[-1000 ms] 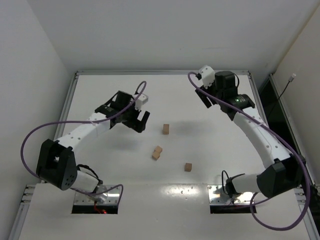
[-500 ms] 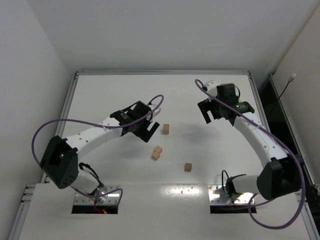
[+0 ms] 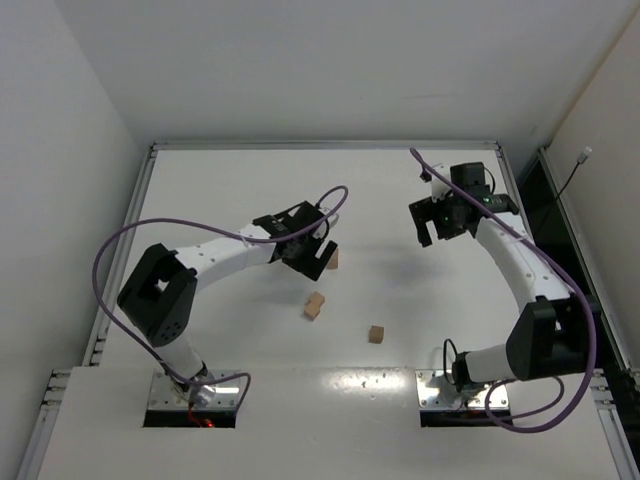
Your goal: Build the wood block tower
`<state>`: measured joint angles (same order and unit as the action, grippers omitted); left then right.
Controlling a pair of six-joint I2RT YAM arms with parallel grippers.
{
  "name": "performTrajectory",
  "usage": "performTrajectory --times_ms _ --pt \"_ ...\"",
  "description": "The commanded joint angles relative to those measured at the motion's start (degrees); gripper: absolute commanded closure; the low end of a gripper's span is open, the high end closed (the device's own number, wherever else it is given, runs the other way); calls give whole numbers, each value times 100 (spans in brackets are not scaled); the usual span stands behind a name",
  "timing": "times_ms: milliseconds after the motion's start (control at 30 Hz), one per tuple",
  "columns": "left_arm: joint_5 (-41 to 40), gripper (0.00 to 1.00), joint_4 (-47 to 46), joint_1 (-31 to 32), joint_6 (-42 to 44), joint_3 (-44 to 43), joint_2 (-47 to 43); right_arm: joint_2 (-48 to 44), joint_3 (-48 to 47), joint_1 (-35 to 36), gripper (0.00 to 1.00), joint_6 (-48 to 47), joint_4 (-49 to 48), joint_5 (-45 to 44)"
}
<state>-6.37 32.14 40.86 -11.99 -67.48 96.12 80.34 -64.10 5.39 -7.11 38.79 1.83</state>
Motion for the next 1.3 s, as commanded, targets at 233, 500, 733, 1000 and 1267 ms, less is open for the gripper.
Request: performTrajectory --times_ms 233,500,733,1000,1267 --pt "330 28 -304 800 -295 270 -295 -246 328 -284 13 -238 24 442" --pt "224 38 -594 801 -243 781 -515 -361 328 -337 14 -291 77 556" --pt "453 43 -648 801 -243 728 -155 -528 380 -337 14 -352 138 609" --pt "646 43 -648 801 -243 614 82 -686 512 -337 14 -352 191 609" --pt "910 49 -648 801 -137 447 426 -563 512 -337 14 -405 191 609"
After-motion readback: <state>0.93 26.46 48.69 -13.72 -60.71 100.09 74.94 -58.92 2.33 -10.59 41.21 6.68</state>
